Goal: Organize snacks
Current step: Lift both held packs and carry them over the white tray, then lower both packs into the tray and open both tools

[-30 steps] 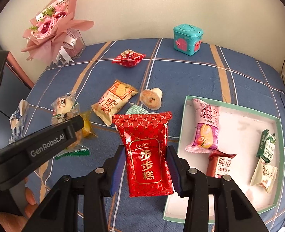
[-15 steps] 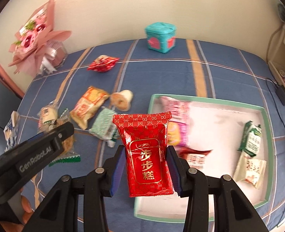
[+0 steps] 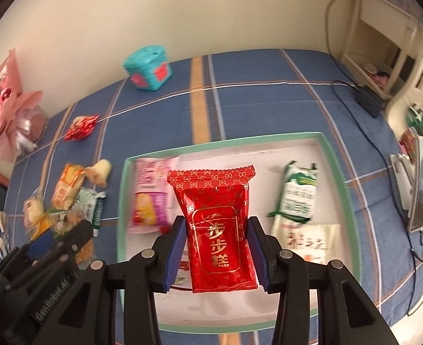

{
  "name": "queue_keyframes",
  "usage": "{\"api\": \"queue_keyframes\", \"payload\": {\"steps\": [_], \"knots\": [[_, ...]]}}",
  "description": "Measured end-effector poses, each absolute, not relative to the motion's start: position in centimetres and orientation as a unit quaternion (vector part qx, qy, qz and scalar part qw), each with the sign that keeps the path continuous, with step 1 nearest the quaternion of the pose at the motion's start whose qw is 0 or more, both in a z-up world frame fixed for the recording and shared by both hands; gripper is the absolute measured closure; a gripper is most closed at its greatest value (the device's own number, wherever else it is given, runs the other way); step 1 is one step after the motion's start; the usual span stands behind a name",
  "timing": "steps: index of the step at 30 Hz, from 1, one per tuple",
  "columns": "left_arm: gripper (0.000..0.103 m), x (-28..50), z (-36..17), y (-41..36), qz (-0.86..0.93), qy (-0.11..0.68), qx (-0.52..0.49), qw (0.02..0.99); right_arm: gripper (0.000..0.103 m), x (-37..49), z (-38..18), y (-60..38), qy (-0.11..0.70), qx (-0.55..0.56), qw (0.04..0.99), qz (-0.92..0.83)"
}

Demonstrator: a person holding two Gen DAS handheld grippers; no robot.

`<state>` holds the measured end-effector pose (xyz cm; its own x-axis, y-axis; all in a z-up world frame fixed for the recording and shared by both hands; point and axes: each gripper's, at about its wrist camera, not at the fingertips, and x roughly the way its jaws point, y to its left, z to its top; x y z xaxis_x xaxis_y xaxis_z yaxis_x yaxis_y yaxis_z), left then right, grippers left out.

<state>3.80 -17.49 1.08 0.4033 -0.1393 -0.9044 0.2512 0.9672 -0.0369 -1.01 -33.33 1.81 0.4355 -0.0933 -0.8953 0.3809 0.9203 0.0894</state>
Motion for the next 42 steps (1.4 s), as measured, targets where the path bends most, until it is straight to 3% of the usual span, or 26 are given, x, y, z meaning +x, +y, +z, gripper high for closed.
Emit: {"api": "queue_keyframes", "payload": {"steps": [18, 42], "knots": [[0.051, 3.0, -4.6, -22.2, -0.138, 0.583, 0.125, 0.791, 0.057, -0.7, -2.1, -34.9, 0.564, 0.149, 0.800, -0.137], [0.051, 2.1, -4.8, -24.2, -0.168, 0.588, 0.120, 0.782, 0.057, -0.9, -4.2, -36.6, 0.589, 0.160, 0.776, -0.156]]}}
